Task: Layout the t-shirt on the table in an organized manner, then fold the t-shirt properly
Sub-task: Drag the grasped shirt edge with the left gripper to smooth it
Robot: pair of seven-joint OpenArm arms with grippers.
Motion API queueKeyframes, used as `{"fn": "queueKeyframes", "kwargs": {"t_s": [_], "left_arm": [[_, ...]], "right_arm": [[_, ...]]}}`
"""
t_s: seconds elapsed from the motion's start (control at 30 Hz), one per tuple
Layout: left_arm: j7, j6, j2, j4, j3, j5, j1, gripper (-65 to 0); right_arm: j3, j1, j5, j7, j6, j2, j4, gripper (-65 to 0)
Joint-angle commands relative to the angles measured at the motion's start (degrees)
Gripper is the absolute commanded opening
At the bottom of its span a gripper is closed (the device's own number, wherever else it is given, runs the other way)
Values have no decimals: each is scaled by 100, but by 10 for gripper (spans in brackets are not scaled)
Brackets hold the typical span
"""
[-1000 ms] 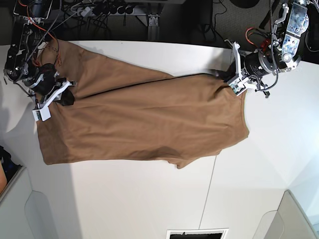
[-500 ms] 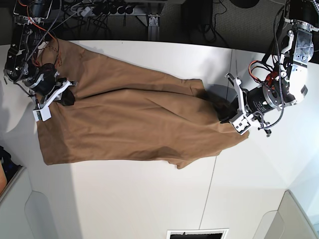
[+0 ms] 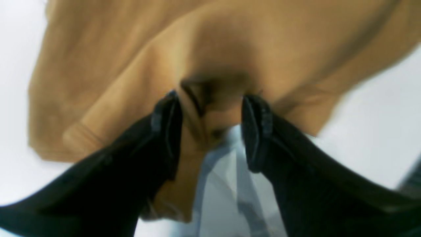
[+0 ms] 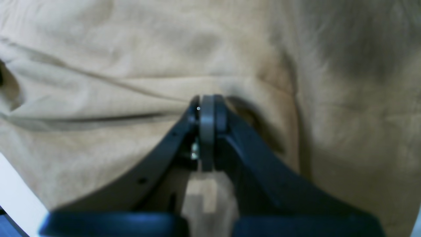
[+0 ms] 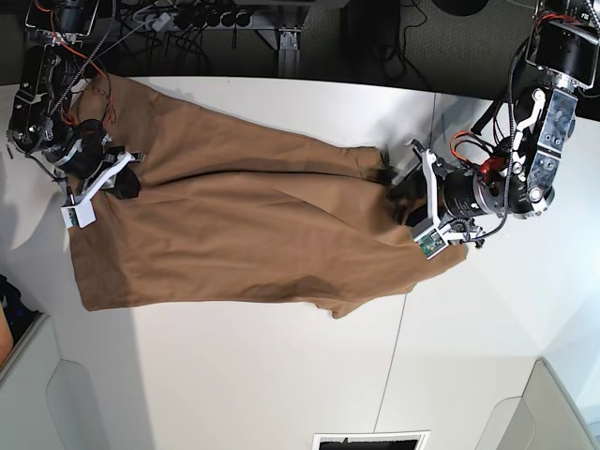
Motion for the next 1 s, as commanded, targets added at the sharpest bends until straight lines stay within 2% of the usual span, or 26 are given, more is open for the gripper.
{"fn": "queueKeyframes", "kwargs": {"t_s": [0.0, 0.2, 0.33, 0.6, 0.8, 0.87, 0.97], "left_arm": [[-74, -222, -55, 302, -37, -258, -7, -328], [-157, -222, -33, 1113, -35, -339, 614, -329], [-238, -222, 87, 1088, -35, -20, 772, -330], [-841, -222, 92, 551, -22, 243, 839, -330], [-1016, -222, 92, 286, 295, 444, 839, -331], [-1147, -222, 92, 188, 439, 610, 837, -388], [-1226, -222, 92, 118, 579, 887, 837, -575]], "right_arm": [[22, 28, -57, -90, -20, 79, 42, -650], [22, 28, -66, -105, -20, 81, 42, -650], [22, 31, -68, -98, -20, 79, 42, -650], [22, 31, -57, -101, -20, 79, 42, -650], [22, 31, -52, -98, -20, 76, 42, -650], [22, 31, -52, -96, -20, 79, 42, -650], [22, 28, -57, -98, -20, 79, 42, -650]]}}
